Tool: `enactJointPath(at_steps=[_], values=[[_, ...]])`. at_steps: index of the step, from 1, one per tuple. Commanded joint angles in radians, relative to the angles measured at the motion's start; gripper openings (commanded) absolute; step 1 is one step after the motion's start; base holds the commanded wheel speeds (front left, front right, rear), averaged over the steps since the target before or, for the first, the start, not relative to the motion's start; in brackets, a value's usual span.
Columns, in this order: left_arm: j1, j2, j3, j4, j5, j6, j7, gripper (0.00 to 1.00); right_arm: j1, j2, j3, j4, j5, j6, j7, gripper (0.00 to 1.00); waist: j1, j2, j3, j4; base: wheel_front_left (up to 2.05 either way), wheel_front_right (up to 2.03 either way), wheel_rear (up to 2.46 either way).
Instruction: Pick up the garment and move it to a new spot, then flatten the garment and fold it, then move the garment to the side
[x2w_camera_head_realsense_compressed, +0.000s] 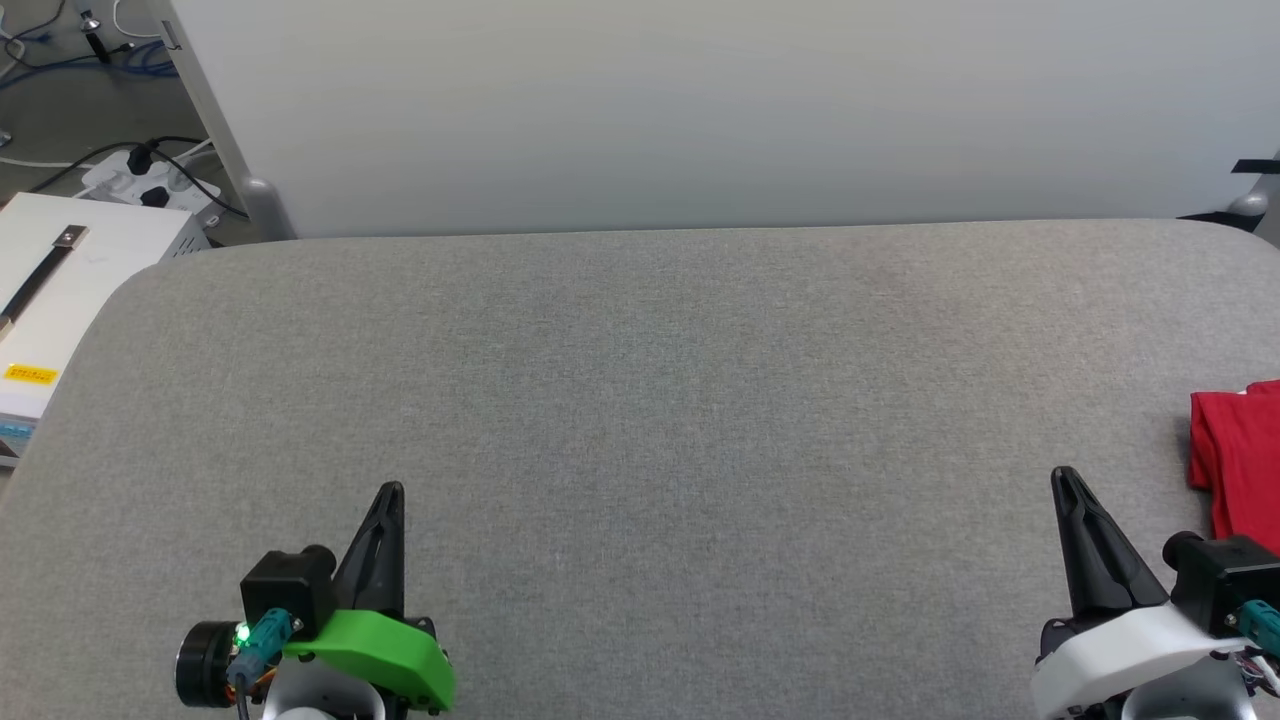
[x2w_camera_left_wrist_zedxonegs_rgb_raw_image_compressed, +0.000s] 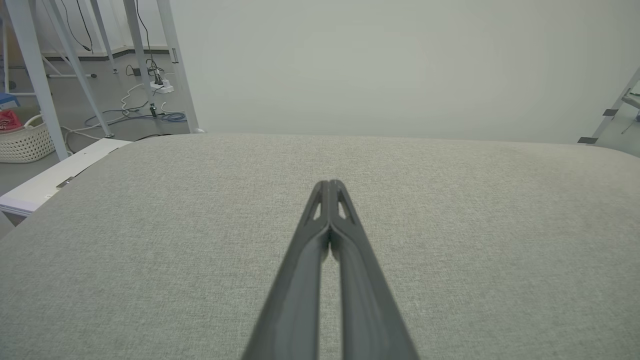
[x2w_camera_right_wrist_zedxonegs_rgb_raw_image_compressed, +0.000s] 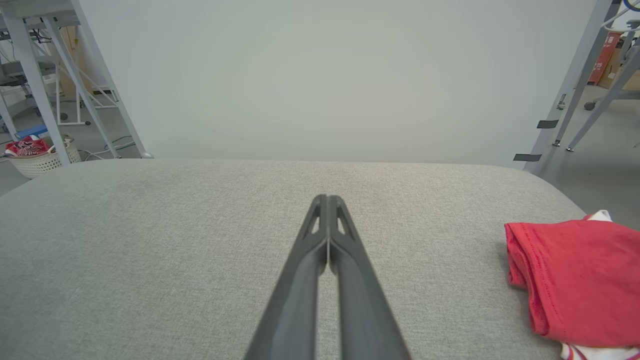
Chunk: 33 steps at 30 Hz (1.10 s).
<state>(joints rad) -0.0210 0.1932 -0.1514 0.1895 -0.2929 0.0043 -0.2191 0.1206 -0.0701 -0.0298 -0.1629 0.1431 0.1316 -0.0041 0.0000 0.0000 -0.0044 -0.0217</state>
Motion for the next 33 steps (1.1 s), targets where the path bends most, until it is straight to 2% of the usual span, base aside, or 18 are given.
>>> enactJointPath(at_steps=[1, 33], values=[[0.003, -0.005, 0.009, -0.007, 0.012, -0.001, 0.005, 0.00, -0.016, 0.003, 0.001, 0.007, -0.014, 0.000, 0.000, 0.00, 0.0000, 0.0000, 0.000, 0.000, 0.00, 0.00, 0.00], [0.009, -0.047, 0.052, -0.062, 0.096, -0.002, 0.069, 0.00, -0.047, 0.008, 0.010, 0.053, -0.052, 0.000, 0.002, 0.00, 0.0000, 0.0000, 0.001, 0.007, 0.00, 0.00, 0.00]])
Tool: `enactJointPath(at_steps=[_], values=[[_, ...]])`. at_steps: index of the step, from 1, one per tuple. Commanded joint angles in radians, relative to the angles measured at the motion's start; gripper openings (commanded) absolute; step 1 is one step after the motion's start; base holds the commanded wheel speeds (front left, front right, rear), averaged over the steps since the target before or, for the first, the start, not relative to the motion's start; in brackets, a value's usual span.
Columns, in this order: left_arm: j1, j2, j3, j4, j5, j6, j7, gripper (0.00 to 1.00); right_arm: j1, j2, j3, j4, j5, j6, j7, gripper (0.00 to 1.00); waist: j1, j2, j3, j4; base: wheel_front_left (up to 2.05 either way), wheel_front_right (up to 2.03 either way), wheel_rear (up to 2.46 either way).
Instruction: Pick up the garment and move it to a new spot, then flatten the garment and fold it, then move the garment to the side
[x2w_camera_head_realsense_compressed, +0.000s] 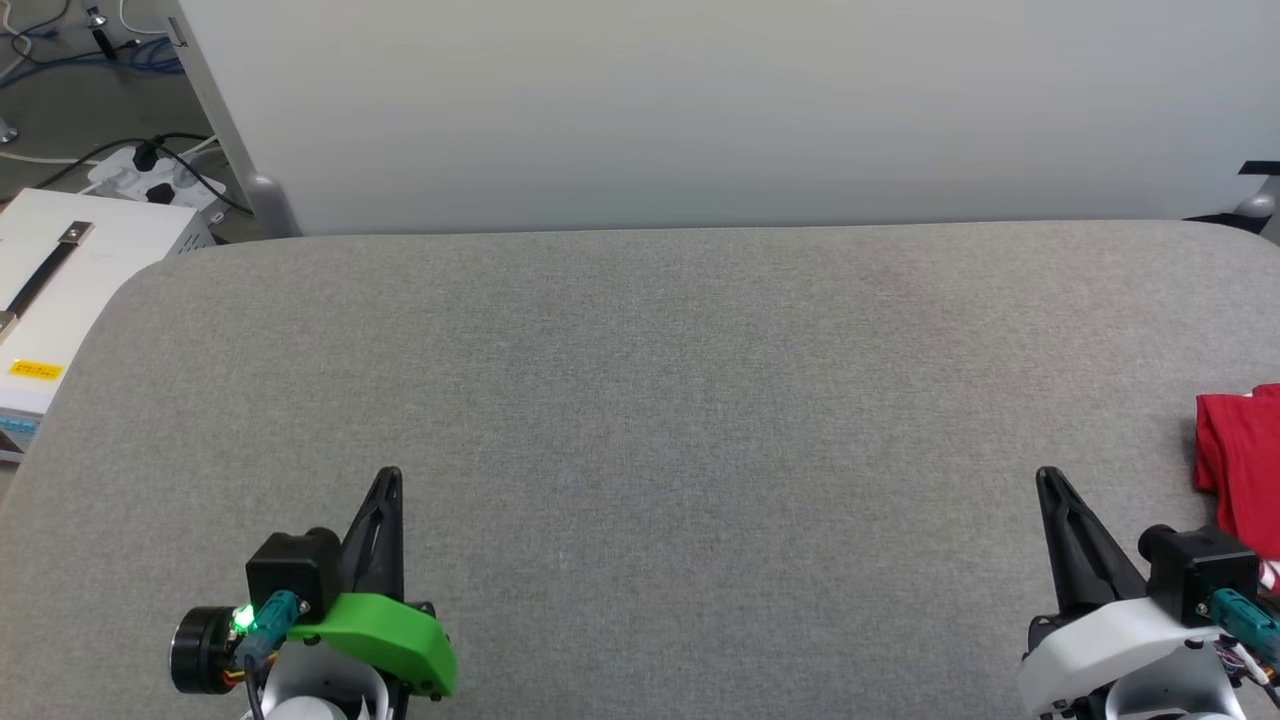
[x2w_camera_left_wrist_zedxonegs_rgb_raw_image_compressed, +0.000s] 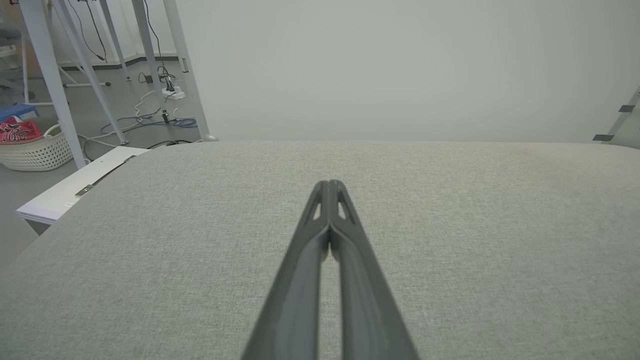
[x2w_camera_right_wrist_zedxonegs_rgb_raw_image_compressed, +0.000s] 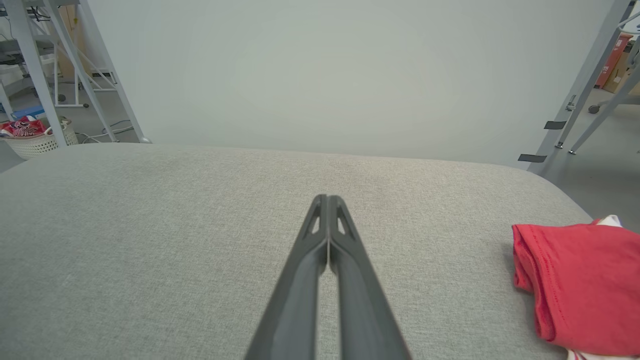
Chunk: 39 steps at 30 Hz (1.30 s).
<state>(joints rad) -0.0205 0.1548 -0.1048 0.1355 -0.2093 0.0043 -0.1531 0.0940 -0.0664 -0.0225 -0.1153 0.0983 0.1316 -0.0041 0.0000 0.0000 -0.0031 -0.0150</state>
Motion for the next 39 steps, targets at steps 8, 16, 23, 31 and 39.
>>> enactJointPath(at_steps=[8, 16, 23, 31, 39], values=[[0.009, -0.019, 0.016, -0.021, 0.033, -0.002, 0.019, 0.00, -0.028, 0.005, 0.005, 0.018, -0.017, 0.000, 0.002, 0.00, 0.0000, 0.0000, 0.000, 0.002, 0.00, 0.00, 0.00], [0.011, -0.030, 0.028, -0.037, 0.057, -0.002, 0.037, 0.00, -0.037, 0.007, 0.007, 0.031, -0.028, -0.001, 0.002, 0.00, 0.0000, 0.0000, 0.001, 0.004, 0.00, 0.00, 0.00], [0.012, -0.039, 0.037, -0.049, 0.076, -0.003, 0.051, 0.00, -0.044, 0.008, 0.009, 0.041, -0.037, -0.001, 0.002, 0.00, 0.0000, 0.0000, 0.001, 0.005, 0.00, 0.00, 0.00], [0.014, -0.052, 0.051, -0.066, 0.102, -0.003, 0.072, 0.00, -0.054, 0.010, 0.012, 0.056, -0.049, -0.001, 0.003, 0.00, 0.0000, 0.0000, 0.001, 0.007, 0.00, 0.00, 0.00], [0.015, -0.063, 0.061, -0.080, 0.124, -0.003, 0.088, 0.00, -0.062, 0.011, 0.014, 0.068, -0.059, -0.001, 0.003, 0.00, 0.0000, 0.0000, 0.002, 0.009, 0.00, 0.00, 0.00]])
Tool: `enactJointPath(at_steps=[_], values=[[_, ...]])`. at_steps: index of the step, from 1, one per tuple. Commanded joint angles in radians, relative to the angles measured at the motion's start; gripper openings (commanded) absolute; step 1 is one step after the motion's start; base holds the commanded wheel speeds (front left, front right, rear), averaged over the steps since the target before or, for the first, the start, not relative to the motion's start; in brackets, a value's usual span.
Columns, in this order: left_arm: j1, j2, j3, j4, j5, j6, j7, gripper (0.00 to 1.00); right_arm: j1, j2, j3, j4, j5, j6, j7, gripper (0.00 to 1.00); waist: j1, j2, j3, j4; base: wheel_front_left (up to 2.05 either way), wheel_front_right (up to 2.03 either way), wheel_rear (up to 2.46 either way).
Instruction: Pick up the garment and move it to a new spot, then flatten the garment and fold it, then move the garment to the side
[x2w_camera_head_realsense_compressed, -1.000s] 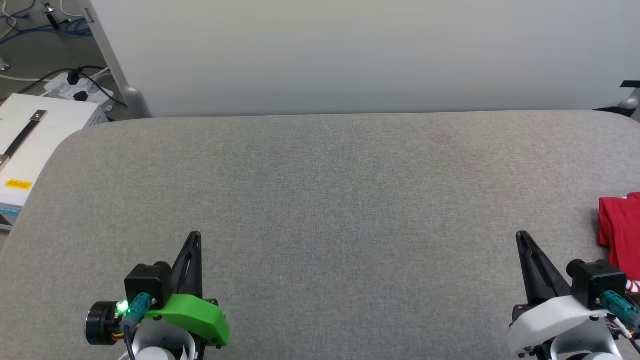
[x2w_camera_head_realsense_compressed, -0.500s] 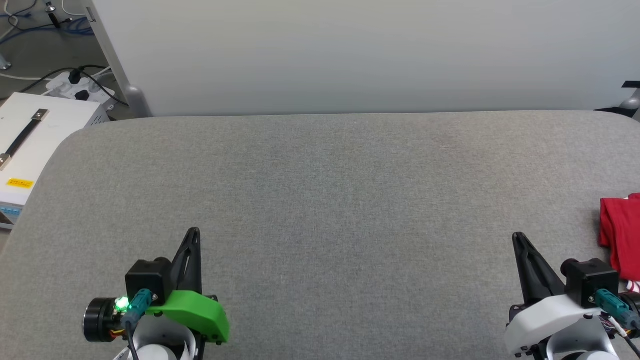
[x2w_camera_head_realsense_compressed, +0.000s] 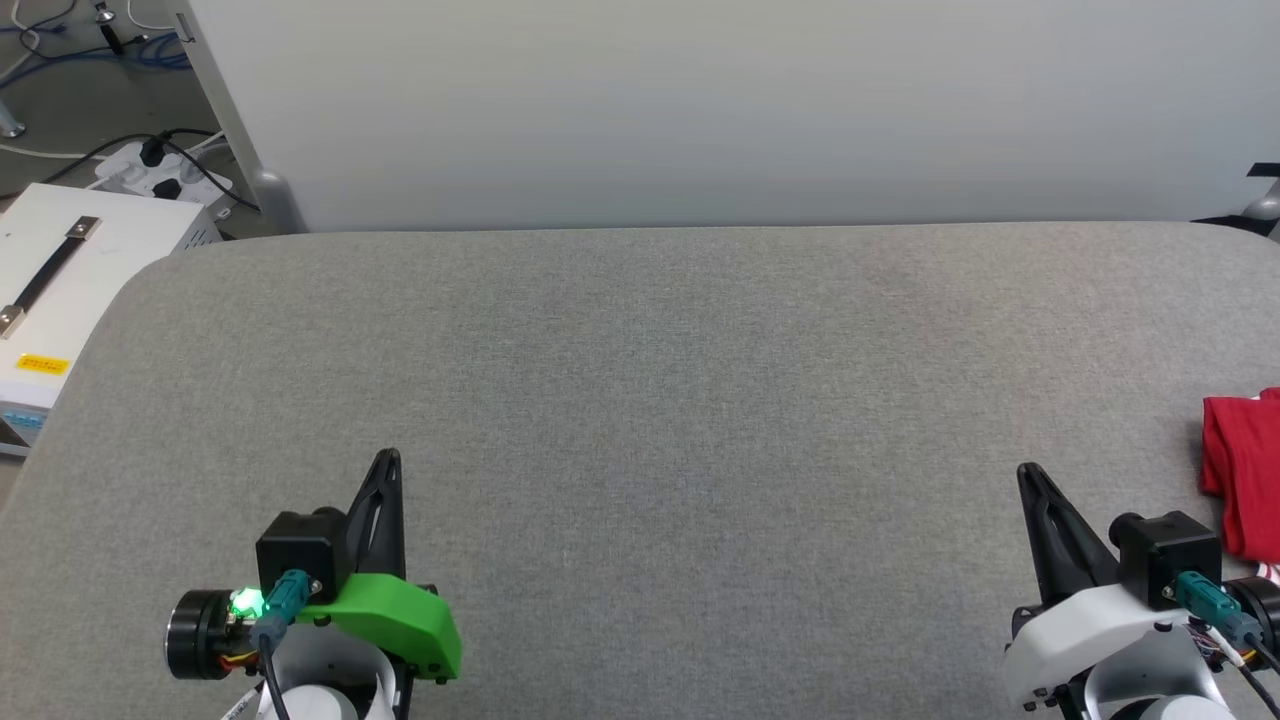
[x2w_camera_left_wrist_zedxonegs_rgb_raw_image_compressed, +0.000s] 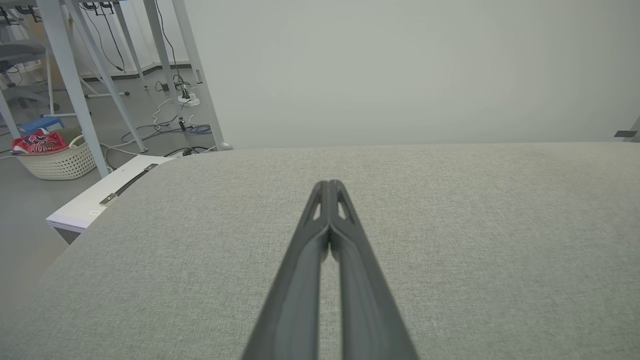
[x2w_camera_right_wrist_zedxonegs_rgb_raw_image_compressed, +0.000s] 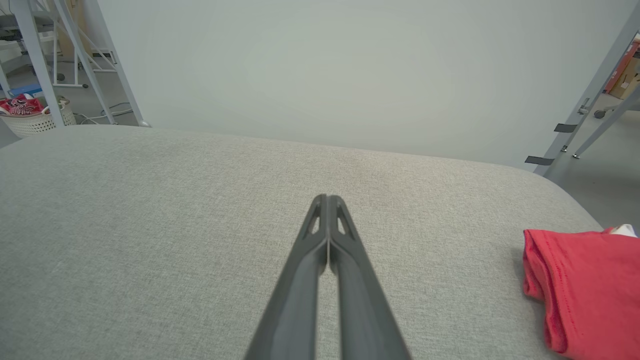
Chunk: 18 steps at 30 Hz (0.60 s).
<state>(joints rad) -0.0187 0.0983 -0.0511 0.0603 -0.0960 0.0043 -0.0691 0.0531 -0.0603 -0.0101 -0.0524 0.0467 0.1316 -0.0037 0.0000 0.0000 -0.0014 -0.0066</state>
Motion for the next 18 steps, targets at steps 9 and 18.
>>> enactJointPath(at_steps=[9, 18], values=[[0.015, -0.020, 0.022, -0.023, 0.039, -0.004, 0.026, 0.00, -0.032, 0.007, 0.004, 0.021, -0.020, -0.001, 0.003, 0.00, 0.0000, 0.0000, 0.000, 0.002, 0.00, 0.00, 0.00], [0.017, -0.034, 0.037, -0.042, 0.068, -0.004, 0.048, 0.00, -0.043, 0.008, 0.007, 0.037, -0.034, -0.001, 0.003, 0.00, 0.0000, 0.0000, 0.001, 0.004, 0.00, 0.00, 0.00]])
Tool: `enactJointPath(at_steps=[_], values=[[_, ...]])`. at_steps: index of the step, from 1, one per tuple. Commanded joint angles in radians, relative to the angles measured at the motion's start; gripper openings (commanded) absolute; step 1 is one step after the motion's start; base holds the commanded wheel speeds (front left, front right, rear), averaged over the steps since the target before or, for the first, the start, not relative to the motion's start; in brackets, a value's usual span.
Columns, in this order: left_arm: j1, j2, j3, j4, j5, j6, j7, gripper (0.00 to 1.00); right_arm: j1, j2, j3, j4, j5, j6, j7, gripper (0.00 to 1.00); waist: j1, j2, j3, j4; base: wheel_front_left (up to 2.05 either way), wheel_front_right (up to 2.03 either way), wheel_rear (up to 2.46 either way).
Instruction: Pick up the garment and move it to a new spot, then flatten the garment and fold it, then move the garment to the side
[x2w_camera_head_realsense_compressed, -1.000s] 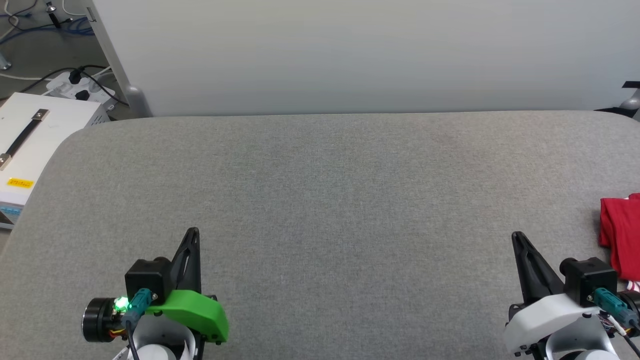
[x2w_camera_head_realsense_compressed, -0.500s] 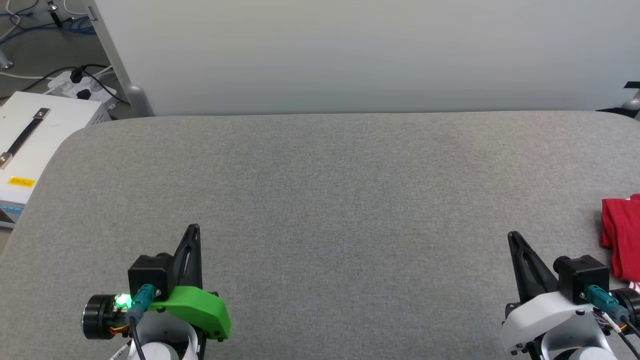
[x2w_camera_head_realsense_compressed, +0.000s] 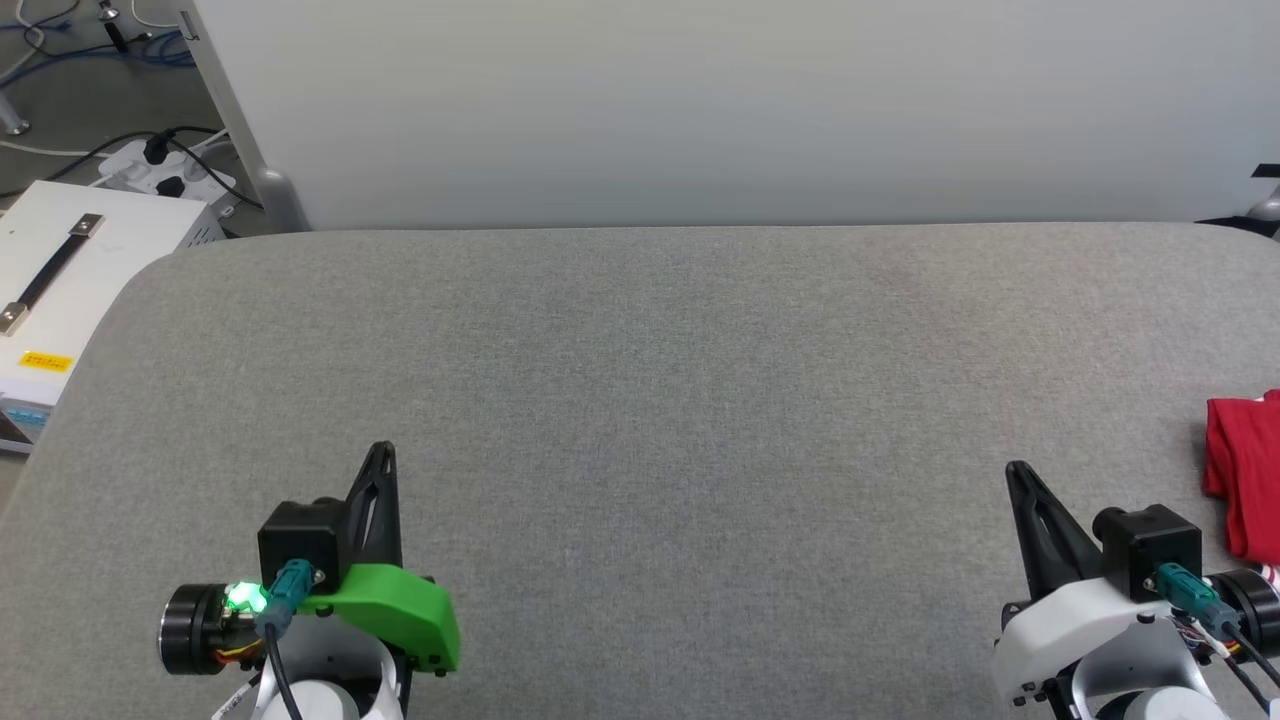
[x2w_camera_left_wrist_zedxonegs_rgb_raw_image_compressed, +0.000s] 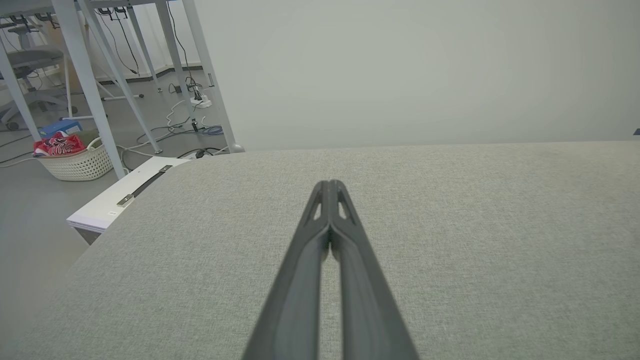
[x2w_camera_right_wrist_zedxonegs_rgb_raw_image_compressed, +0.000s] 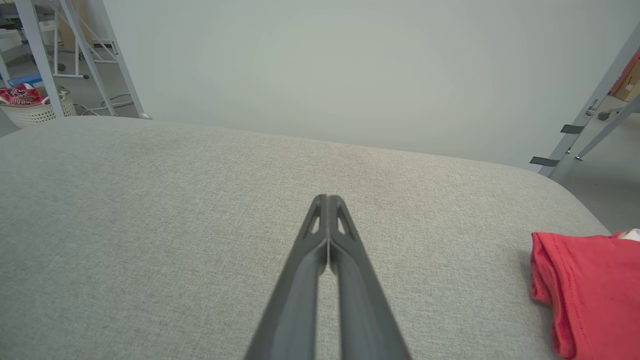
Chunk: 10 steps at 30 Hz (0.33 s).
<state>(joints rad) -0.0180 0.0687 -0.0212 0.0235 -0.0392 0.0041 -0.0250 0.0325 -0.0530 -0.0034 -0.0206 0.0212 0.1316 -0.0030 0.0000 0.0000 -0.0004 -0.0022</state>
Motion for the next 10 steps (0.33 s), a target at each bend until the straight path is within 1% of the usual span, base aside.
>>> enactJointPath(at_steps=[1, 10], values=[[0.016, -0.006, 0.008, -0.007, 0.014, -0.004, 0.006, 0.00, -0.023, 0.001, 0.001, 0.007, -0.010, -0.001, 0.003, 0.00, 0.0000, 0.0000, 0.000, 0.000, 0.00, 0.00, 0.00], [0.018, -0.018, 0.020, -0.023, 0.038, -0.004, 0.024, 0.00, -0.032, 0.003, 0.003, 0.020, -0.020, -0.001, 0.003, 0.00, 0.0000, 0.0000, 0.000, 0.002, 0.00, 0.00, 0.00]])
